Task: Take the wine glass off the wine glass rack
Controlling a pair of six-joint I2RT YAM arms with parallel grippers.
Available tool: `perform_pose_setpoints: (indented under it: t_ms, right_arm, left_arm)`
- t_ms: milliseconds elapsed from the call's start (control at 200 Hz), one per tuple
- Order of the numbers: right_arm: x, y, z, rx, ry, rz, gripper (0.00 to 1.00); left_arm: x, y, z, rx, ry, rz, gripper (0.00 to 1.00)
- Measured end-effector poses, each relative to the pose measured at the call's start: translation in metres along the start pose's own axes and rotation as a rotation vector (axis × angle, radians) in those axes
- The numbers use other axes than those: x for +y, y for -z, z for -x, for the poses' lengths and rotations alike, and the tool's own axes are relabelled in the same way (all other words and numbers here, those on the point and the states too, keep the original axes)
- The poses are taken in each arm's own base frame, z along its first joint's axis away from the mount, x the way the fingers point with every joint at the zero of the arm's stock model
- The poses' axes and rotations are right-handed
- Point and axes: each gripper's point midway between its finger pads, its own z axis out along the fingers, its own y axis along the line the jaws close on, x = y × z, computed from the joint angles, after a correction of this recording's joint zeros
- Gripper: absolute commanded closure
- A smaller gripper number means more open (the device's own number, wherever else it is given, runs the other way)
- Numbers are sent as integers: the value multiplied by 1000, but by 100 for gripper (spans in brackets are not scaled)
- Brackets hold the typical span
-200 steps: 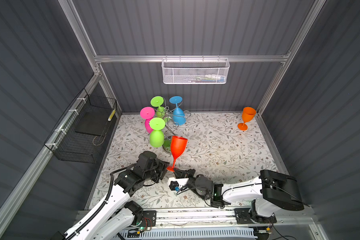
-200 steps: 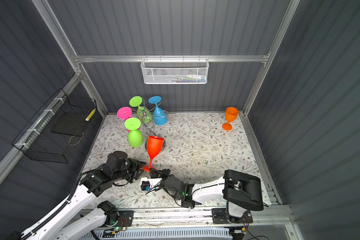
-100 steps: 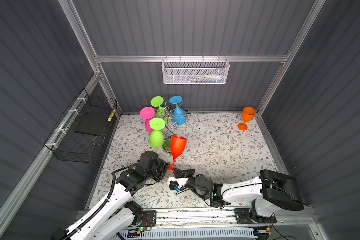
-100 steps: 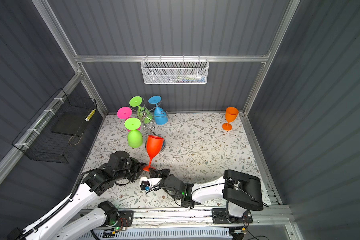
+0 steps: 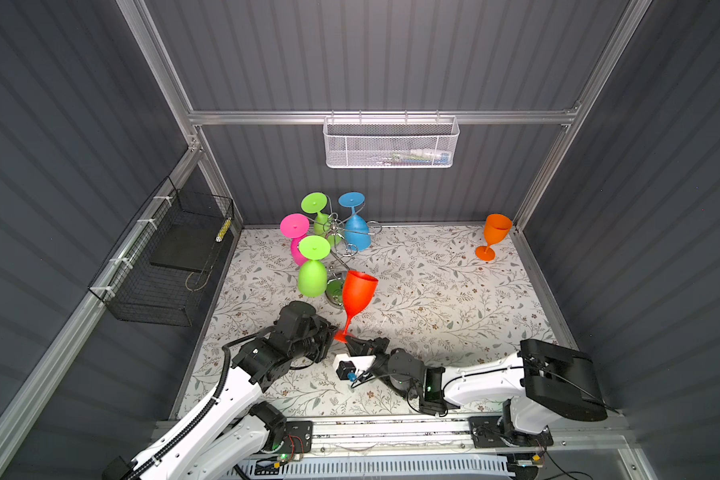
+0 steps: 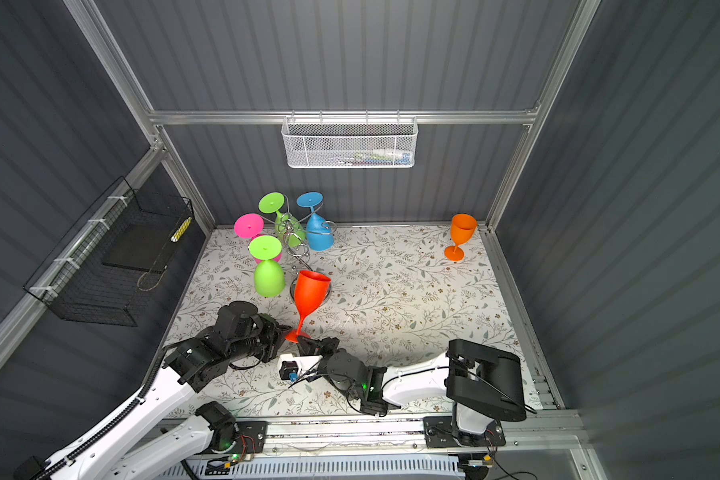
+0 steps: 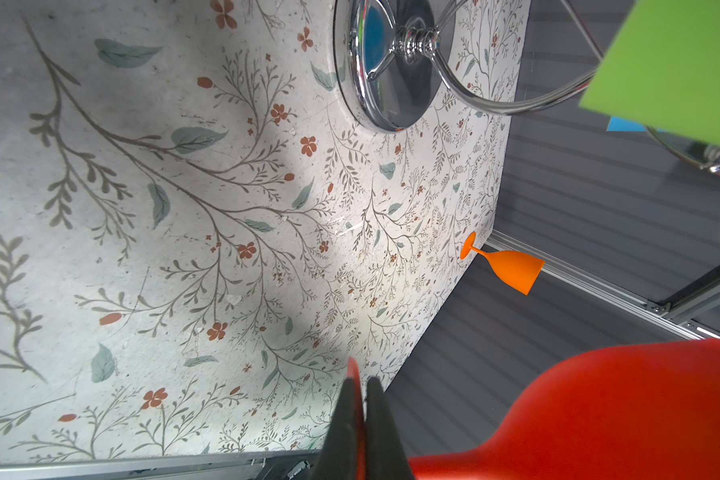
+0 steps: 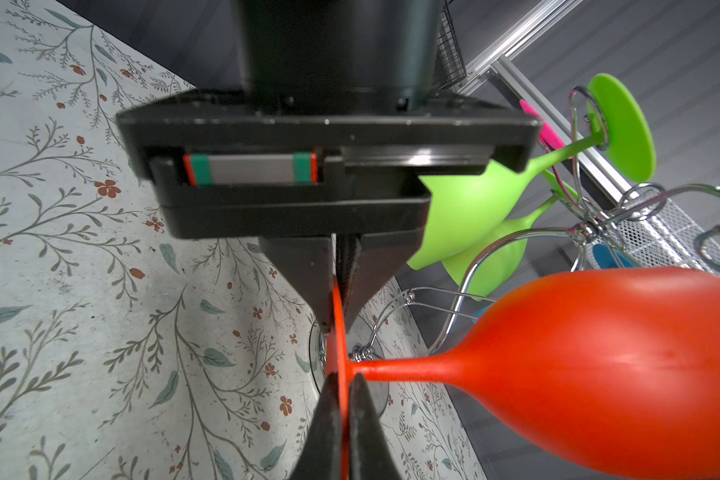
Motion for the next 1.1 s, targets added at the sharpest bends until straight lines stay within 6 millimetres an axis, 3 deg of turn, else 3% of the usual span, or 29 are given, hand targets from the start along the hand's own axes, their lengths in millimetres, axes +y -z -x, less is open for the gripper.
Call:
perform_pose_setpoints:
  t_ms: [200,470,685,811,1101]
  right_arm:
    - [2,6,-1,19,-23,29,64]
    - [-11,29,-10,70,-93,55,41]
    - [-36,55,-15,98,-214,76,42]
    - [-66,71,-25,117,-354,81,43]
    - [-127,77,-27,154,-702,119,46]
  left_arm:
    - [-1,4,2,-13,-25,-16,100]
    - [11,-2,8,-40,-60,-5,100]
    - [26,-8,15,-68,-112,33,100]
    - [32,-11,18,-79,-152,46,100]
    - [53,-26,25,-82,-235,64,100]
